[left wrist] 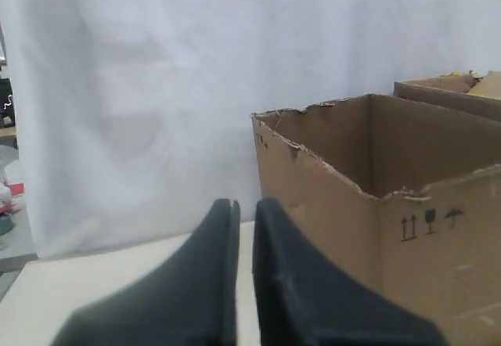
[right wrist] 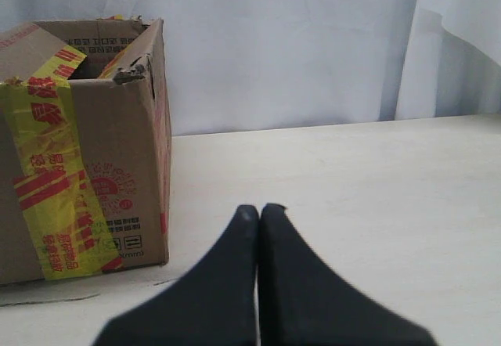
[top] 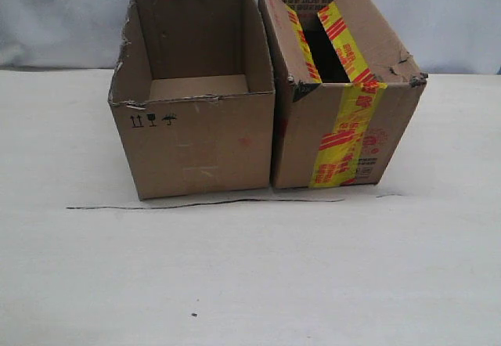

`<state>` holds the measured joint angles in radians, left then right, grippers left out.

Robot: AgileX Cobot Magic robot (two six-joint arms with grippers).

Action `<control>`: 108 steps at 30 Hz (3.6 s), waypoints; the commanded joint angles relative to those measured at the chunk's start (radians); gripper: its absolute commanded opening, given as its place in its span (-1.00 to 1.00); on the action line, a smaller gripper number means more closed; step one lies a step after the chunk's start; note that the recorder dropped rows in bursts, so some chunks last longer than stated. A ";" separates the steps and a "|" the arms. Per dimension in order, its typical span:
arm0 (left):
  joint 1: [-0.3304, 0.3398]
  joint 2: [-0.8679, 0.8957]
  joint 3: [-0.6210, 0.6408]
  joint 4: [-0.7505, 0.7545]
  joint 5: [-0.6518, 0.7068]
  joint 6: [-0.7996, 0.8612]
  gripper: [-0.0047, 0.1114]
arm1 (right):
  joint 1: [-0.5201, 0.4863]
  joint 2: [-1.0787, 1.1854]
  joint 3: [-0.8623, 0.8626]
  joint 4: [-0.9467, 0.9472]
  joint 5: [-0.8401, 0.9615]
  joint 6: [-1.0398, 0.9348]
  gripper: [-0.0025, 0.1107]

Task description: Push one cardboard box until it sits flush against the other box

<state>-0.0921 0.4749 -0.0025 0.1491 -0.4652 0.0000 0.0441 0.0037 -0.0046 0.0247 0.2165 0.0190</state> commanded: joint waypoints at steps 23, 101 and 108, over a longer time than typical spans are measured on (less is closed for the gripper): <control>0.155 -0.475 0.003 -0.110 0.770 0.000 -0.92 | 0.003 -0.004 0.005 -0.005 -0.003 -0.007 -0.96; 0.155 -0.475 0.003 -0.110 0.770 0.000 -0.92 | 0.003 -0.004 0.005 -0.005 -0.003 -0.007 -0.96; 0.155 -0.475 0.003 -0.110 0.770 0.000 -0.92 | 0.003 -0.004 0.005 -0.005 -0.003 -0.007 -0.96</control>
<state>0.0575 0.0036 -0.0025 0.0442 0.3125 0.0000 0.0441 0.0037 -0.0046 0.0247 0.2165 0.0190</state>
